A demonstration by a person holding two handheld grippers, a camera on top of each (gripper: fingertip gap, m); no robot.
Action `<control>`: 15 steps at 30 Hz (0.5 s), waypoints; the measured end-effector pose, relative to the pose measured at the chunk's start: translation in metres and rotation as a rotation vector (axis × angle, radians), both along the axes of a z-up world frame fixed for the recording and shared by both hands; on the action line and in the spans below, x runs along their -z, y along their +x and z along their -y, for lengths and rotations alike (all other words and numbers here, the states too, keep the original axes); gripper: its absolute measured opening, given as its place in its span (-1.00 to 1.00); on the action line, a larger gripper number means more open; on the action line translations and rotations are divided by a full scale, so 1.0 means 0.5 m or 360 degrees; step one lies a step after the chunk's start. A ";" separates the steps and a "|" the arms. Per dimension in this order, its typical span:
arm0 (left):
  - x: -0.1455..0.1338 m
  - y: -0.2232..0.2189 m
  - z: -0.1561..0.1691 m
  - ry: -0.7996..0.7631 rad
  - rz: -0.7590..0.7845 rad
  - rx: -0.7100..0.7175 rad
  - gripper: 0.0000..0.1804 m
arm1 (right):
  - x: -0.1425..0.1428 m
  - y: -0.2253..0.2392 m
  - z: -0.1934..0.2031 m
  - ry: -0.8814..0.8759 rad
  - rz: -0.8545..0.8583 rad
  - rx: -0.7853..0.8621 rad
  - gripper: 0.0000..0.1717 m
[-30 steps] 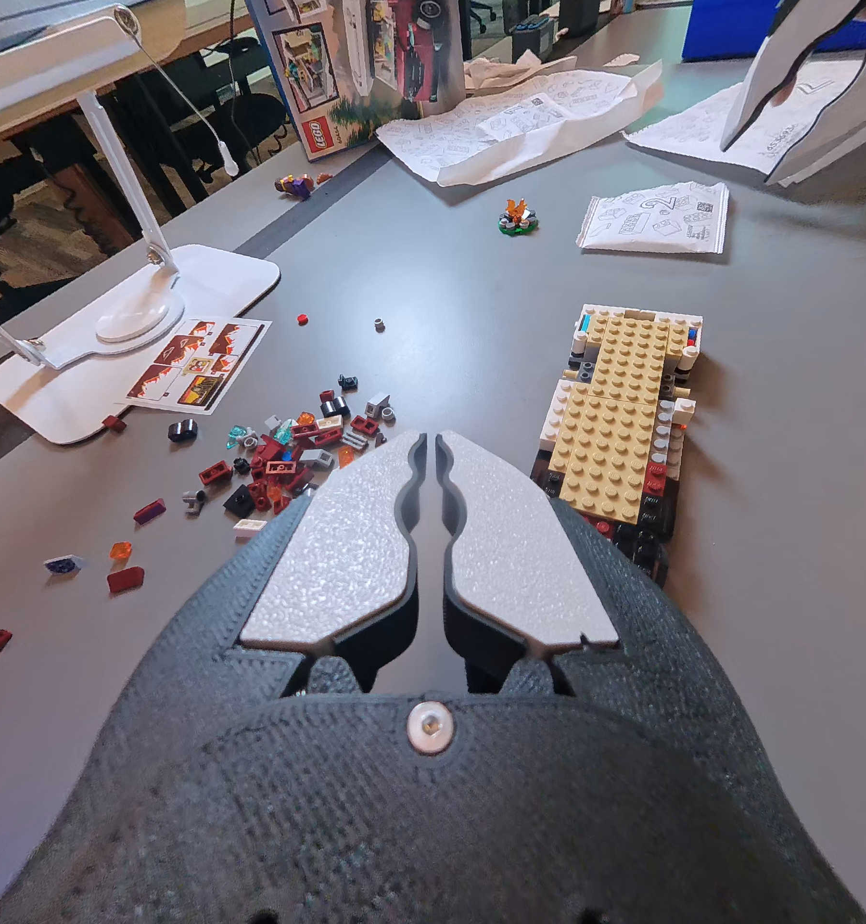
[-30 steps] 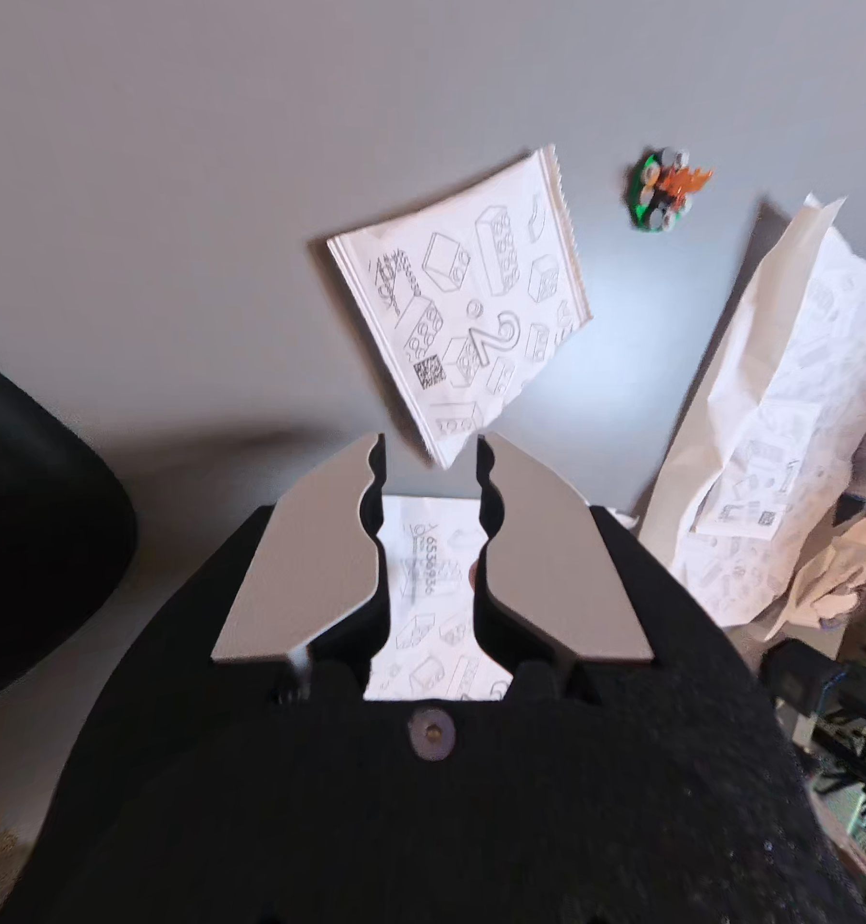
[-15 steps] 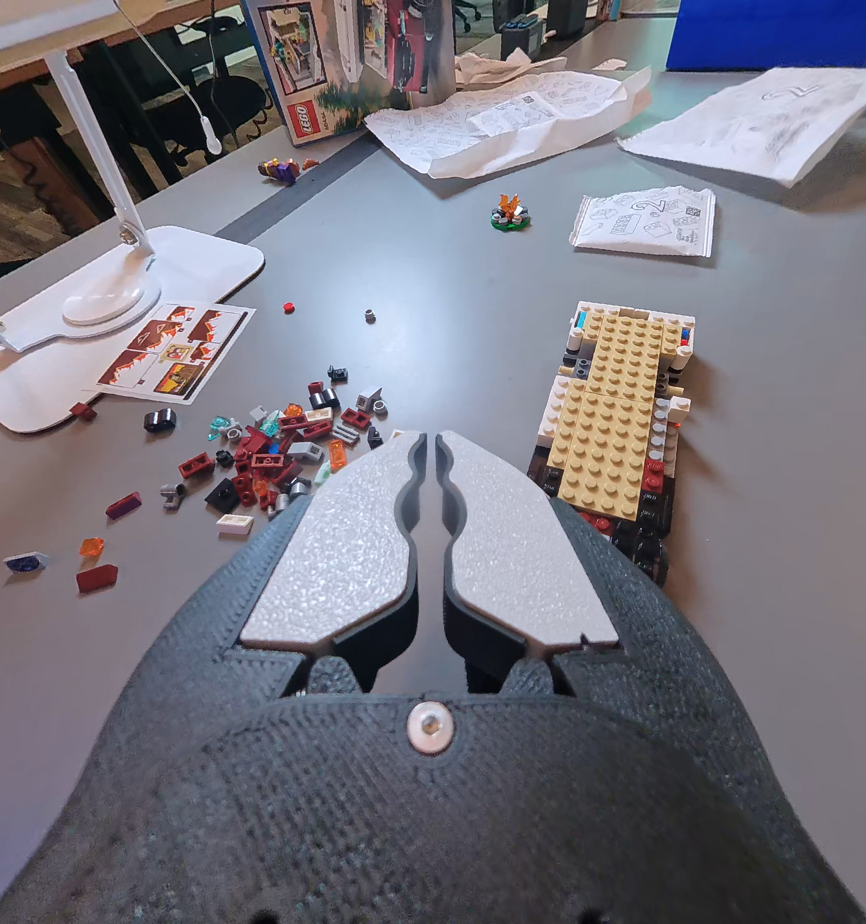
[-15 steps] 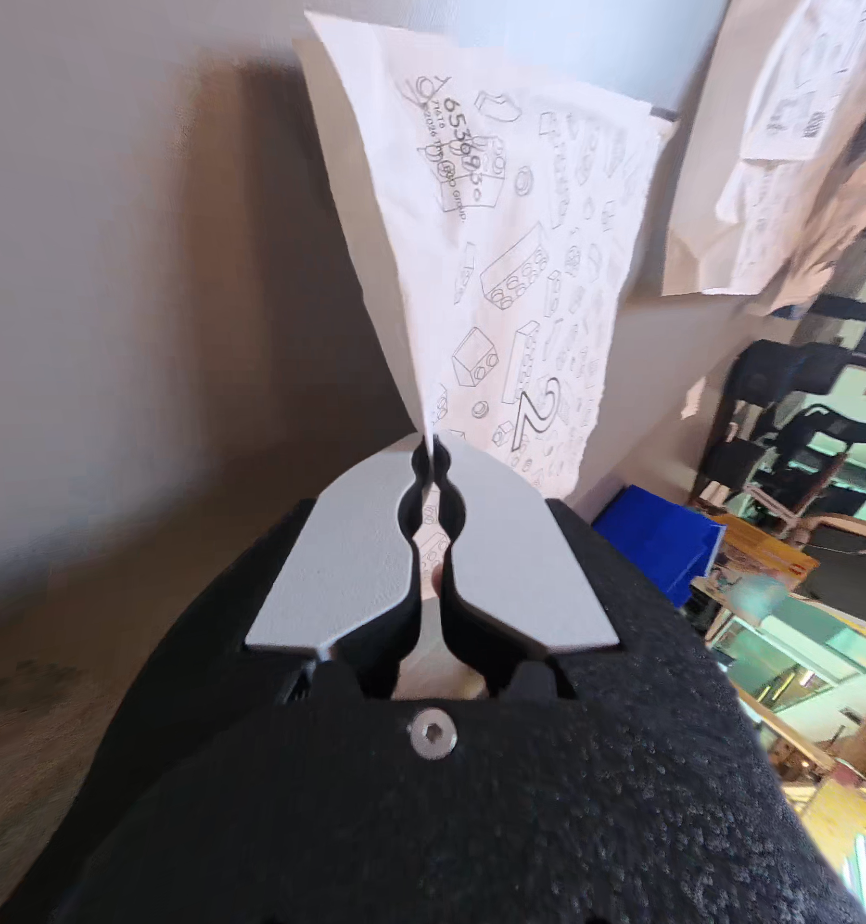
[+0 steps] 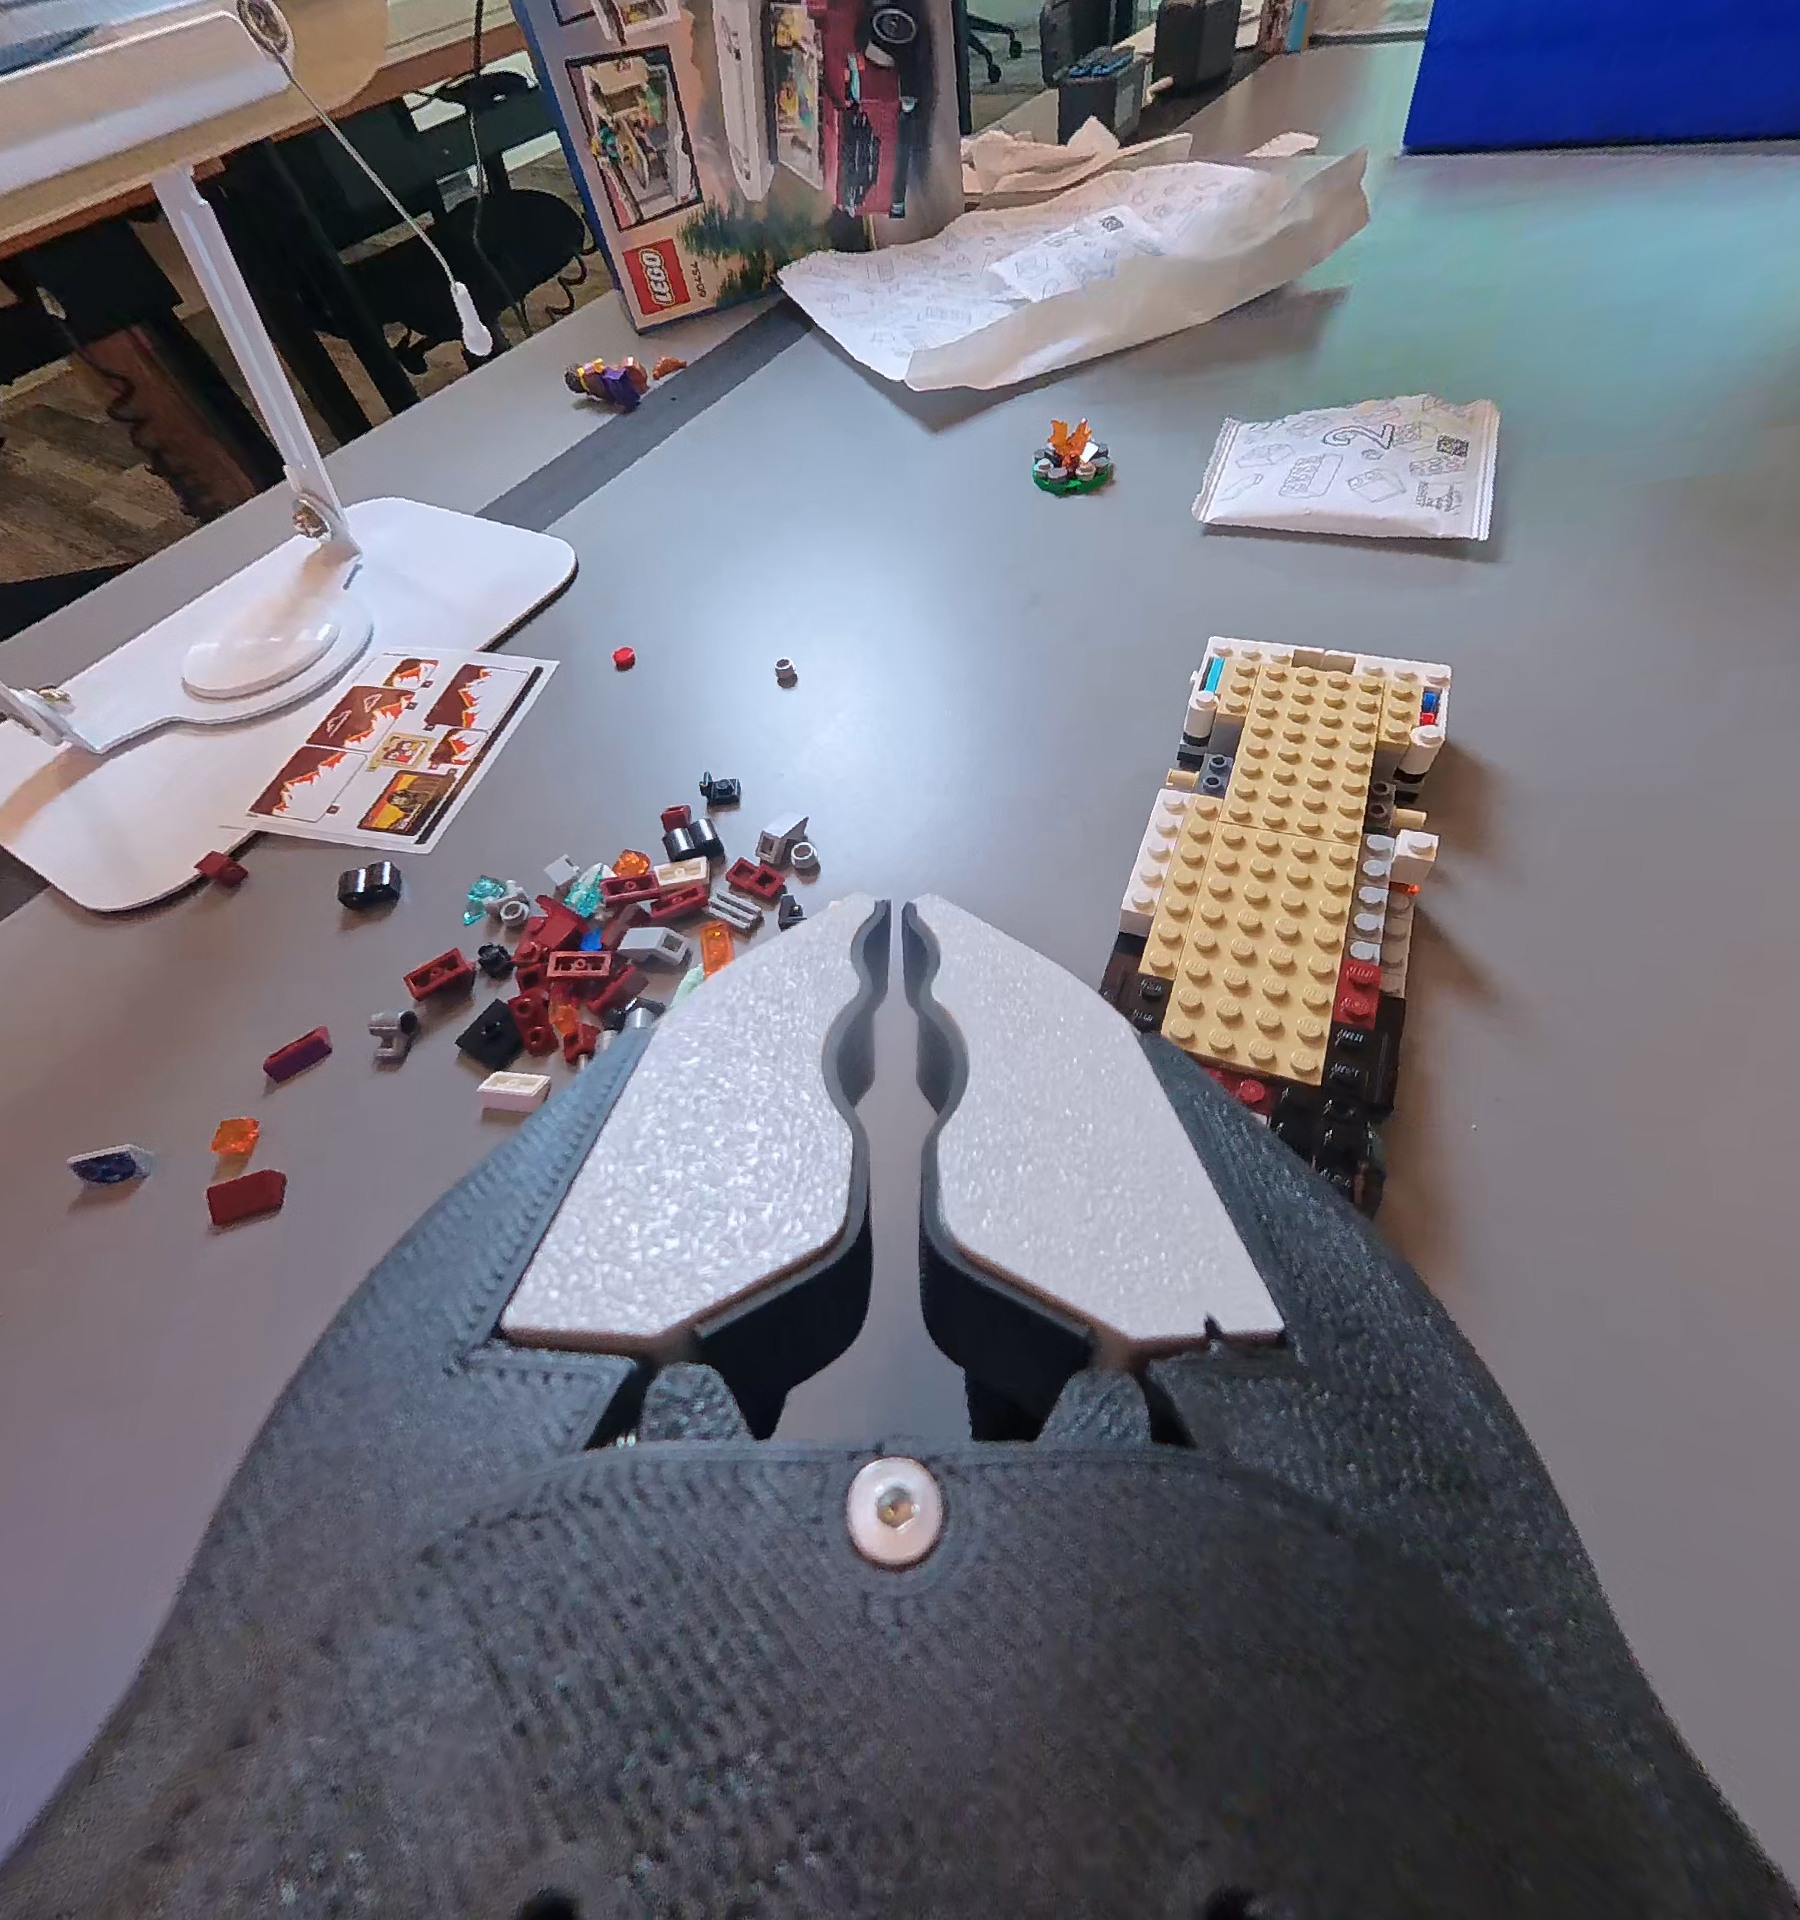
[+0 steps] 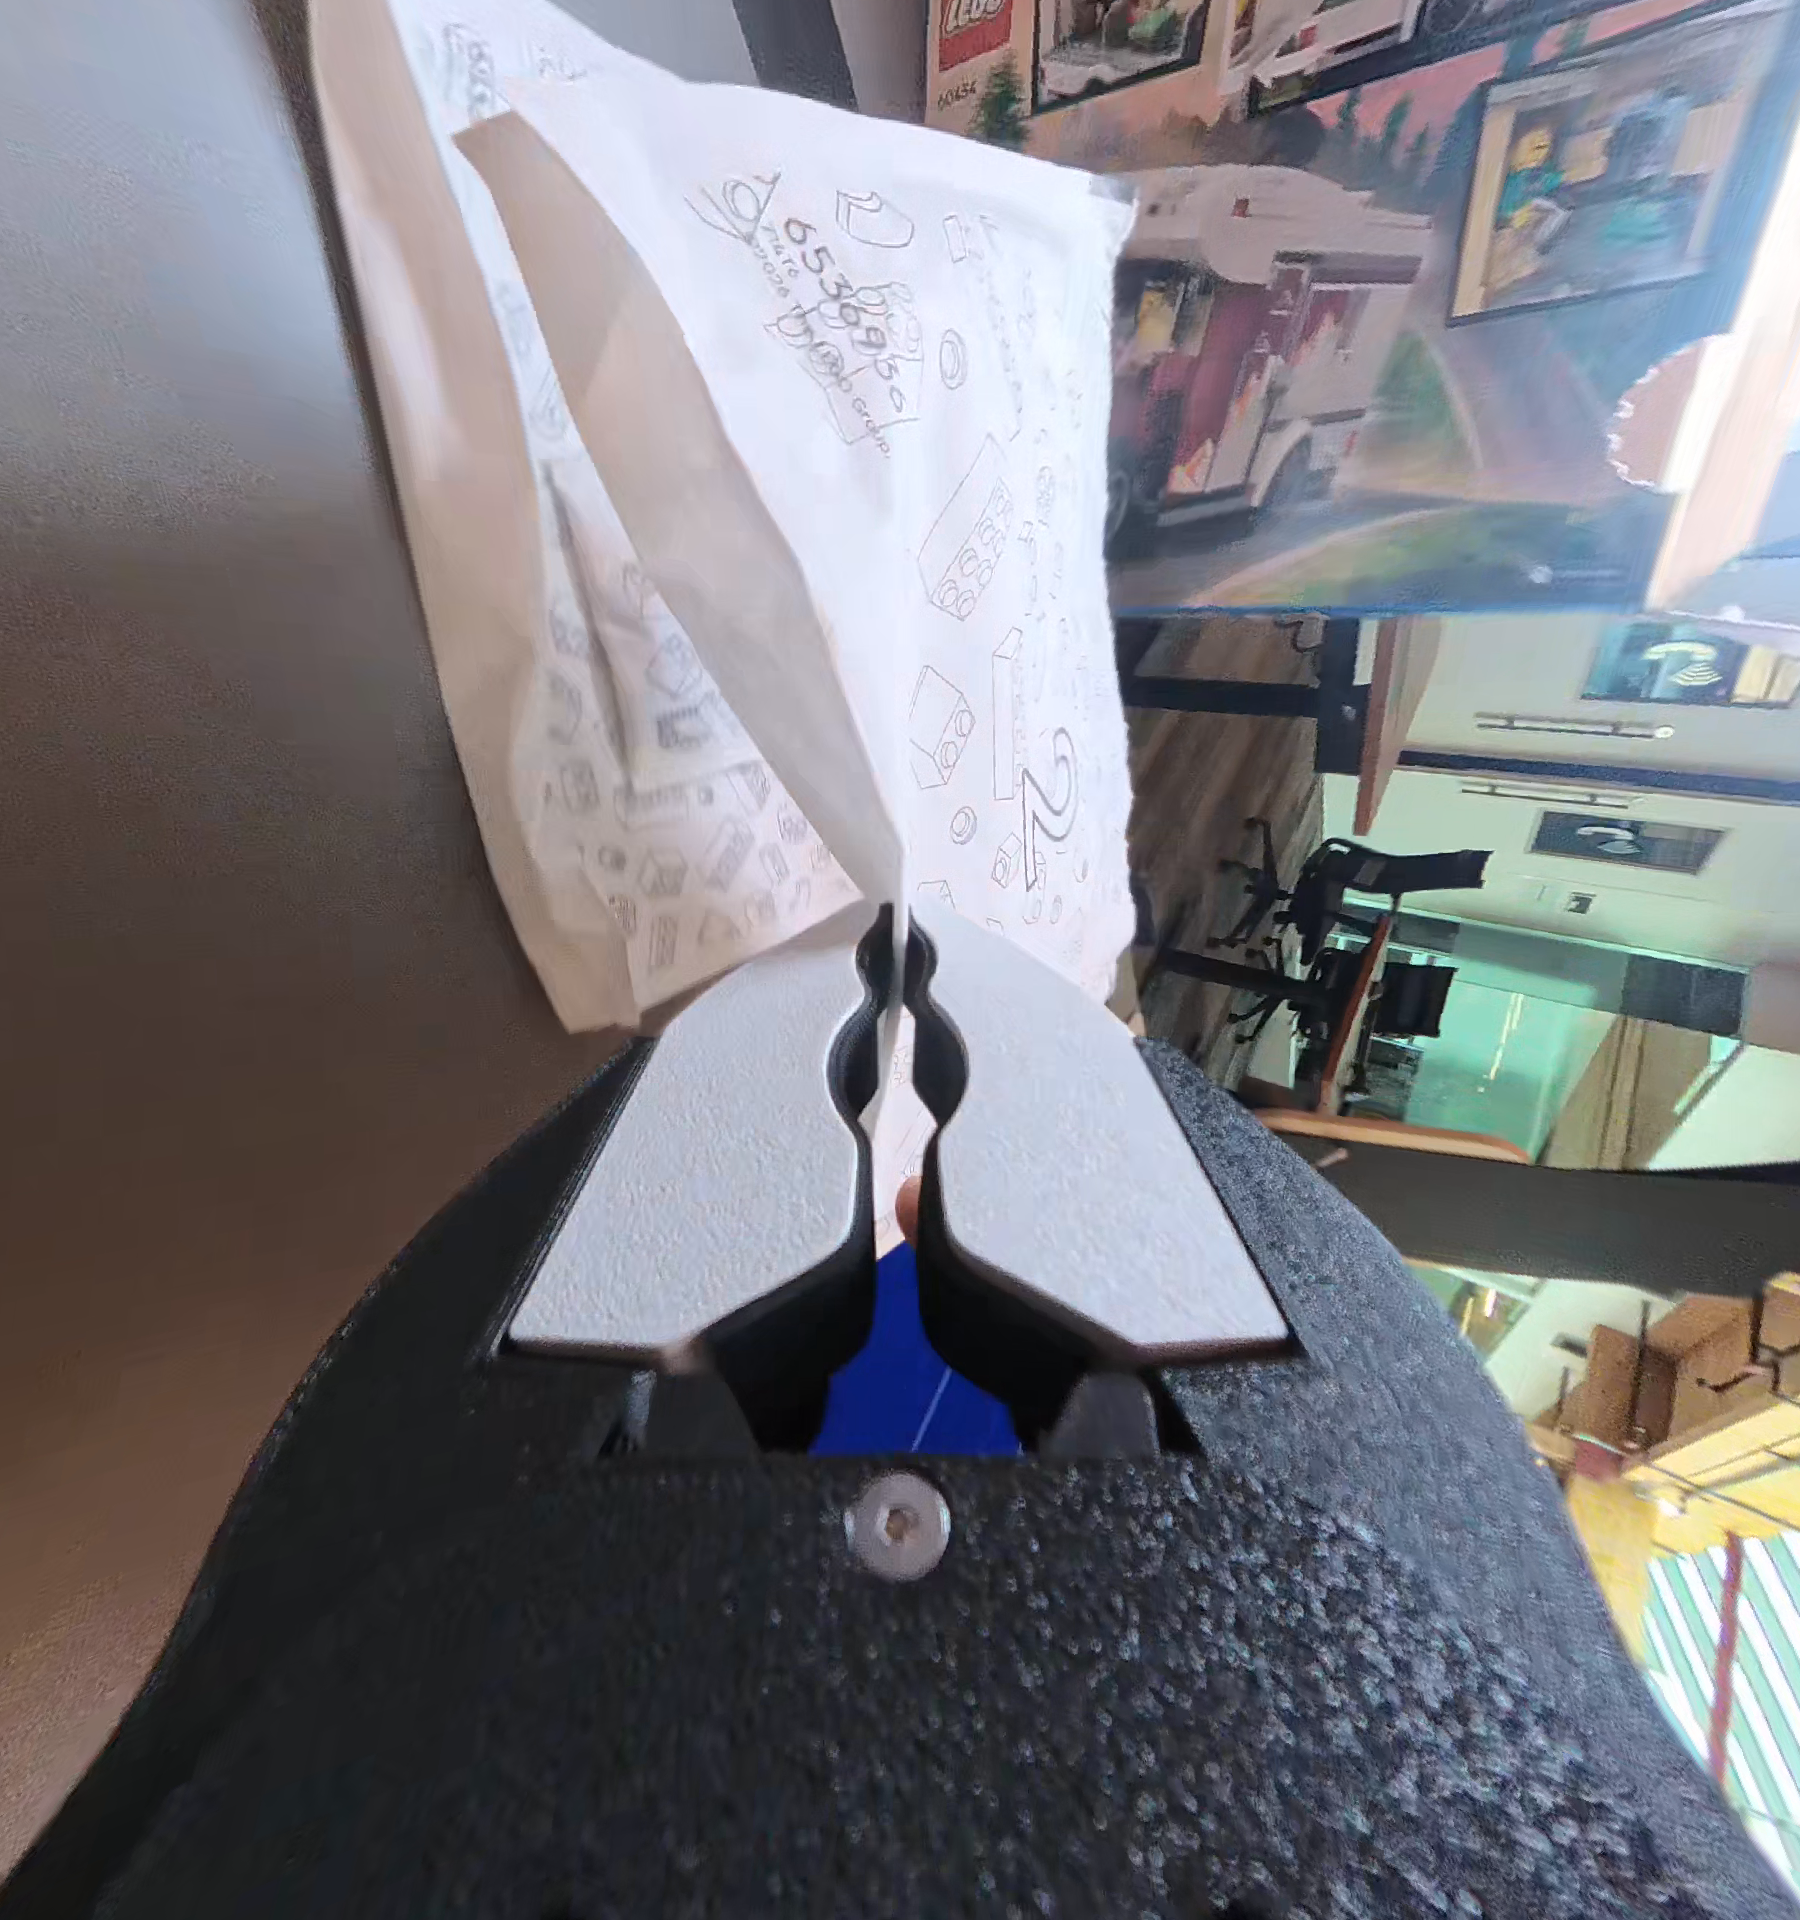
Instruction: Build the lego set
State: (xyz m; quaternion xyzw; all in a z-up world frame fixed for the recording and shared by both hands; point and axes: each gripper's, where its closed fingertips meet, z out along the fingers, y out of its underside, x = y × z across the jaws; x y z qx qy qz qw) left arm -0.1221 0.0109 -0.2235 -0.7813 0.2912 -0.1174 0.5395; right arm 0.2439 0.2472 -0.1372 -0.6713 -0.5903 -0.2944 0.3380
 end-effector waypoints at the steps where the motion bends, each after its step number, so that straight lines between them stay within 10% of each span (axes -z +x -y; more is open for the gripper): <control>1: 0.000 -0.002 0.000 -0.0001 0.0005 -0.0005 -0.98 | 0.030 -0.012 -0.031 -0.0048 -0.0001 0.0036 -0.99; 7: -0.002 -0.014 -0.001 -0.0005 0.0038 -0.0031 -0.97 | 0.184 -0.062 -0.129 -0.0271 -0.0091 0.0162 -0.82; 15: 0.002 -0.016 -0.002 -0.0038 0.0087 -0.0014 -0.93 | 0.090 -0.202 0.041 -0.0494 -0.0680 -0.0283 -0.61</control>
